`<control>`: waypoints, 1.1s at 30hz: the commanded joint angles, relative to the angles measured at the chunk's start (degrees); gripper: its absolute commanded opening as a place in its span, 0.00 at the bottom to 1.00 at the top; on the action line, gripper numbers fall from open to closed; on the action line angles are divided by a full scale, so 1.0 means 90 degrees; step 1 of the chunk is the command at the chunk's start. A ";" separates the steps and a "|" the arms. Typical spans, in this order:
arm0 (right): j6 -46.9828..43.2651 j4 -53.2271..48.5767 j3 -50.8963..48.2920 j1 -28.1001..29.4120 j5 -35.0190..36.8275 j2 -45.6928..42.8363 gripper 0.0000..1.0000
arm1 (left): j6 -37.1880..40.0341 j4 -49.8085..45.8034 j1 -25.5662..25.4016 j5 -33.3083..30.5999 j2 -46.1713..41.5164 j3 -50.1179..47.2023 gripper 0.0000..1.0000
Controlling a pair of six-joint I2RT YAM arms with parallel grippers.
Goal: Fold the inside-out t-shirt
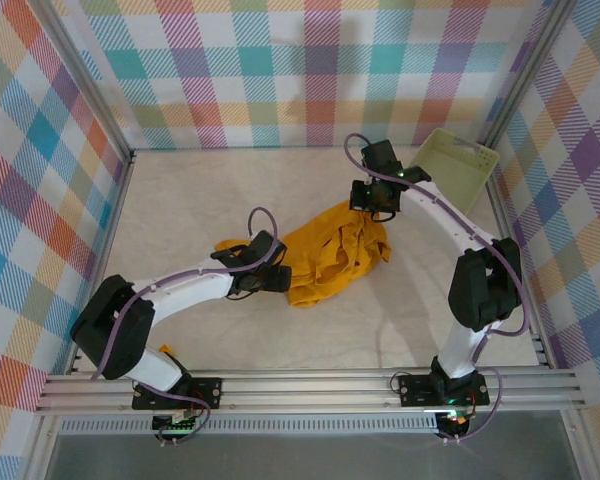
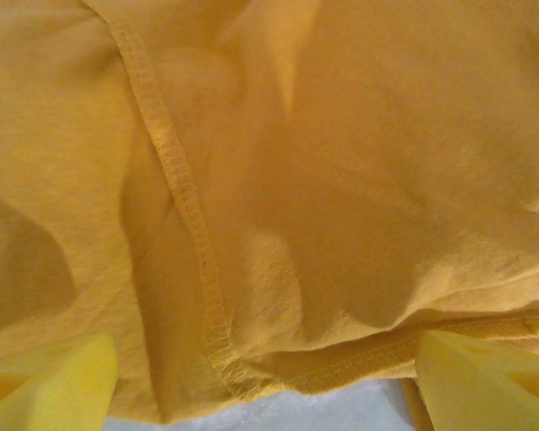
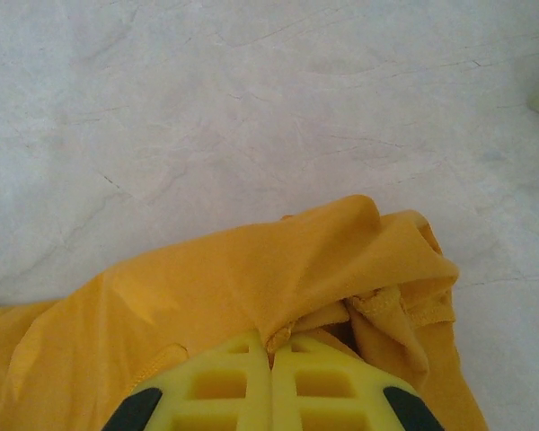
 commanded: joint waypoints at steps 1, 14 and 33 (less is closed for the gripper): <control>-0.0063 0.0092 -0.0057 -0.0055 0.0098 -0.0002 0.06 | -0.0026 0.0307 -0.0052 0.0139 0.0211 -0.0067 0.79; -0.0086 0.0089 -0.0186 -0.0147 0.0287 -0.0029 0.06 | -0.0038 0.0428 -0.0035 0.0012 0.0754 0.0165 0.20; -0.0481 0.1213 -0.1970 -0.0915 -0.1195 -0.1256 0.51 | -0.0597 -0.0134 0.1689 -0.0452 -0.1642 -0.0371 0.00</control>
